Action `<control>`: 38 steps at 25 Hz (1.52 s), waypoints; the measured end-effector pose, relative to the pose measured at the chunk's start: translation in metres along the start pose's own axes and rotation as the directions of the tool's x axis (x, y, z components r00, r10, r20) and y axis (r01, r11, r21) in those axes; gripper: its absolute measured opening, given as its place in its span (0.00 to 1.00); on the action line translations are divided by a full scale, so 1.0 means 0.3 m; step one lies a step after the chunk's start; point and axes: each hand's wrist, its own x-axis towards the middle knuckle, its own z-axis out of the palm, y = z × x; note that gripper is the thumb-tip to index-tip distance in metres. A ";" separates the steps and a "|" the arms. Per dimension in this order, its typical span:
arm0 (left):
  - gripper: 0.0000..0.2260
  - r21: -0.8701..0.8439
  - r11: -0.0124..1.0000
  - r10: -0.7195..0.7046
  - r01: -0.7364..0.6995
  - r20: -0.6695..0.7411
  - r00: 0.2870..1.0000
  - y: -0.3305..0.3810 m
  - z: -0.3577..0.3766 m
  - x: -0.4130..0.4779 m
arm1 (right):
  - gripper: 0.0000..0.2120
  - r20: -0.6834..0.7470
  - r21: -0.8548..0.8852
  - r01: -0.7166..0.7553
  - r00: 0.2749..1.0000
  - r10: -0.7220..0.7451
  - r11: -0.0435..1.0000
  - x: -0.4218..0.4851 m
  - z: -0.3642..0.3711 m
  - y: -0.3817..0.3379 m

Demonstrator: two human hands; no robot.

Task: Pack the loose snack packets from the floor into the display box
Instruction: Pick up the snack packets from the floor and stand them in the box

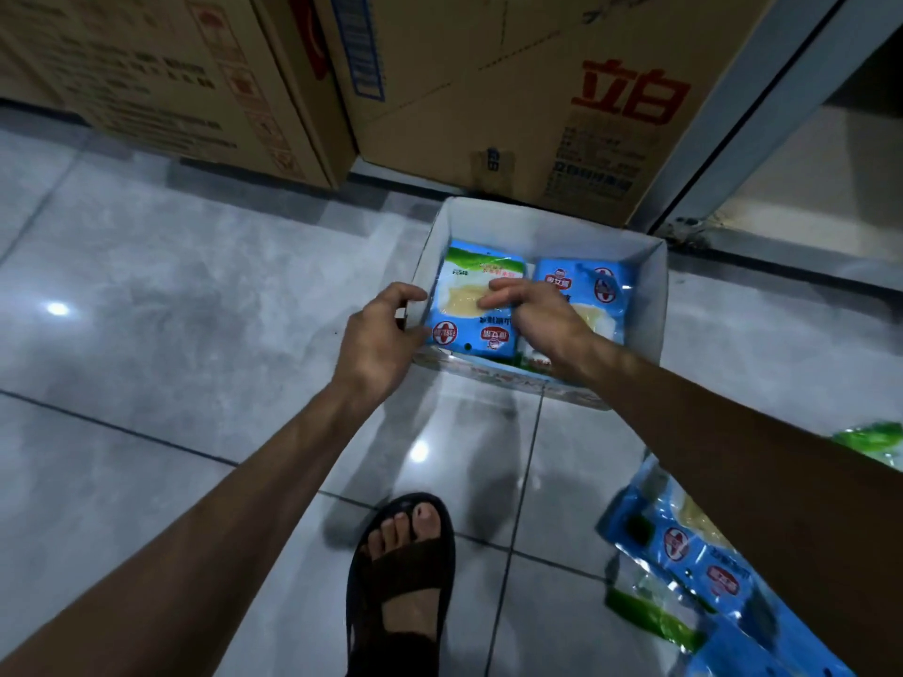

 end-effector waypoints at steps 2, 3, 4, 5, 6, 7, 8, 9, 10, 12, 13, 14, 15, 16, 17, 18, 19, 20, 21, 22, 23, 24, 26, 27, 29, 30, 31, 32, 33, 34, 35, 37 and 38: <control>0.16 0.061 0.998 0.010 -0.010 -0.005 1.000 0.005 0.002 -0.004 | 0.17 0.008 -0.402 0.108 0.993 -0.115 0.909 -0.011 -0.004 -0.013; 0.17 0.083 0.996 0.012 -0.011 -0.014 1.000 0.010 0.005 -0.003 | 0.18 0.054 -0.575 0.189 0.980 -0.194 0.796 -0.021 -0.003 -0.013; 0.17 0.102 0.995 0.011 -0.008 -0.021 1.000 0.014 0.009 -0.002 | 0.20 0.113 -0.683 0.251 0.964 -0.240 0.686 -0.022 -0.003 -0.004; 0.18 0.120 0.993 0.011 -0.009 -0.022 1.000 0.015 0.012 0.000 | 0.21 0.160 -0.753 0.283 0.954 -0.252 0.594 -0.026 -0.005 0.004; 0.18 0.149 0.989 0.021 -0.017 -0.021 1.000 0.017 0.016 0.000 | 0.23 0.185 -0.796 0.294 0.950 -0.250 0.529 -0.023 -0.011 0.017; 0.19 0.181 0.983 0.041 -0.036 -0.026 0.999 0.020 0.021 -0.004 | 0.24 0.200 -0.824 0.300 0.948 -0.249 0.480 -0.023 -0.019 0.023; 0.19 0.211 0.976 0.071 -0.061 -0.041 0.997 0.024 0.024 -0.011 | 0.25 0.209 -0.839 0.310 0.943 -0.260 0.447 -0.026 -0.026 0.021; 0.20 0.233 0.968 0.109 -0.092 -0.063 0.992 0.032 0.026 -0.020 | 0.26 0.211 -0.842 0.326 0.932 -0.294 0.429 -0.030 -0.033 0.018; 0.20 0.252 0.959 0.154 -0.128 -0.086 0.984 0.048 0.031 -0.032 | 0.26 0.194 -0.829 0.345 0.916 -0.351 0.441 -0.036 -0.046 0.010; 0.21 0.312 0.920 0.283 -0.238 -0.110 0.953 0.101 0.050 -0.061 | 0.24 0.096 -0.770 0.357 0.884 -0.458 0.528 -0.076 -0.093 -0.013; 0.21 0.353 0.885 0.360 -0.303 -0.106 0.927 0.137 0.064 -0.077 | 0.22 0.054 -0.748 0.355 0.875 -0.482 0.561 -0.111 -0.130 -0.023; 0.20 0.384 0.845 0.435 -0.372 -0.091 0.896 0.178 0.083 -0.094 | 0.20 0.033 -0.741 0.348 0.873 -0.486 0.574 -0.158 -0.177 -0.031; 0.20 0.392 0.809 0.500 -0.439 -0.067 0.863 0.219 0.110 -0.114 | 0.19 0.026 -0.743 0.337 0.877 -0.479 0.578 -0.211 -0.235 -0.030; 0.18 0.374 0.784 0.547 -0.495 -0.038 0.837 0.261 0.140 -0.139 | 0.17 0.029 -0.744 0.330 0.884 -0.466 0.581 -0.272 -0.297 -0.022; 0.17 0.335 0.767 0.581 -0.548 0.000 0.814 0.295 0.172 -0.168 | 0.15 0.034 -0.747 0.328 0.887 -0.460 0.578 -0.336 -0.361 -0.009; 0.16 0.285 0.745 0.615 -0.604 0.057 0.786 0.324 0.214 -0.203 | 0.14 0.033 -0.754 0.320 0.891 -0.454 0.574 -0.405 -0.431 0.018; 0.14 0.234 0.719 0.639 -0.654 0.144 0.755 0.347 0.263 -0.243 | 0.12 0.021 -0.764 0.298 0.898 -0.439 0.572 -0.480 -0.503 0.055; 0.13 0.195 0.705 0.635 -0.682 0.256 0.729 0.364 0.313 -0.286 | 0.11 0.000 -0.767 0.262 0.913 -0.408 0.586 -0.551 -0.569 0.100; 0.12 0.173 0.708 0.594 -0.685 0.380 0.709 0.371 0.366 -0.325 | 0.09 -0.026 -0.755 0.218 0.932 -0.362 0.618 -0.623 -0.626 0.156; 0.12 0.180 0.723 0.517 -0.667 0.498 0.696 0.371 0.419 -0.359 | 0.09 -0.046 -0.736 0.170 0.953 -0.299 0.655 -0.690 -0.671 0.225; 0.12 0.209 0.741 0.425 -0.638 0.590 0.687 0.368 0.472 -0.390 | 0.09 -0.042 -0.727 0.131 0.971 -0.234 0.675 -0.754 -0.701 0.298; 0.14 0.252 0.754 0.334 -0.607 0.649 0.684 0.357 0.526 -0.415 | 0.10 -0.016 -0.726 0.100 0.987 -0.162 0.680 -0.816 -0.717 0.380; 0.21 0.336 0.772 0.193 -0.540 0.685 0.703 0.319 0.617 -0.445 | 0.10 0.070 -0.773 0.082 0.997 -0.044 0.629 -0.919 -0.694 0.527; 0.25 0.372 0.778 0.144 -0.506 0.679 0.720 0.297 0.665 -0.460 | 0.13 0.113 -0.827 0.122 0.992 -0.050 0.549 -0.965 -0.673 0.594; 0.35 0.428 0.789 0.080 -0.441 0.640 0.765 0.260 0.751 -0.489 | 0.24 0.265 -0.892 0.279 0.960 -0.091 0.354 -1.027 -0.618 0.706; 0.39 0.452 0.787 0.066 -0.420 0.615 0.786 0.247 0.788 -0.505 | 0.29 0.333 -0.901 0.345 0.939 -0.089 0.265 -1.042 -0.585 0.736; 0.42 0.473 0.782 0.065 -0.406 0.586 0.808 0.236 0.818 -0.516 | 0.30 0.396 -0.896 0.403 0.915 -0.078 0.186 -1.047 -0.555 0.756; 0.42 0.491 0.777 0.075 -0.393 0.548 0.833 0.228 0.840 -0.524 | 0.25 0.452 -0.878 0.463 0.885 -0.109 0.123 -1.045 -0.528 0.770; 0.41 0.498 0.779 0.092 -0.381 0.510 0.855 0.224 0.855 -0.525 | 0.18 0.497 -0.851 0.515 0.853 -0.160 0.106 -1.040 -0.506 0.778; 0.40 0.496 0.789 0.100 -0.363 0.479 0.872 0.222 0.864 -0.521 | 0.16 0.525 -0.829 0.549 0.829 -0.191 0.107 -1.032 -0.493 0.787; 0.40 0.483 0.806 0.099 -0.342 0.460 0.882 0.225 0.869 -0.517 | 0.19 0.540 -0.818 0.566 0.817 -0.203 0.101 -1.028 -0.481 0.793; 0.39 0.440 0.848 0.080 -0.294 0.443 0.893 0.227 0.875 -0.509 | 0.19 0.557 -0.819 0.572 0.810 -0.181 0.039 -1.021 -0.465 0.804; 0.38 0.414 0.871 0.064 -0.265 0.439 0.896 0.227 0.878 -0.504 | 0.15 0.570 -0.815 0.579 0.806 -0.161 0.013 -1.015 -0.461 0.806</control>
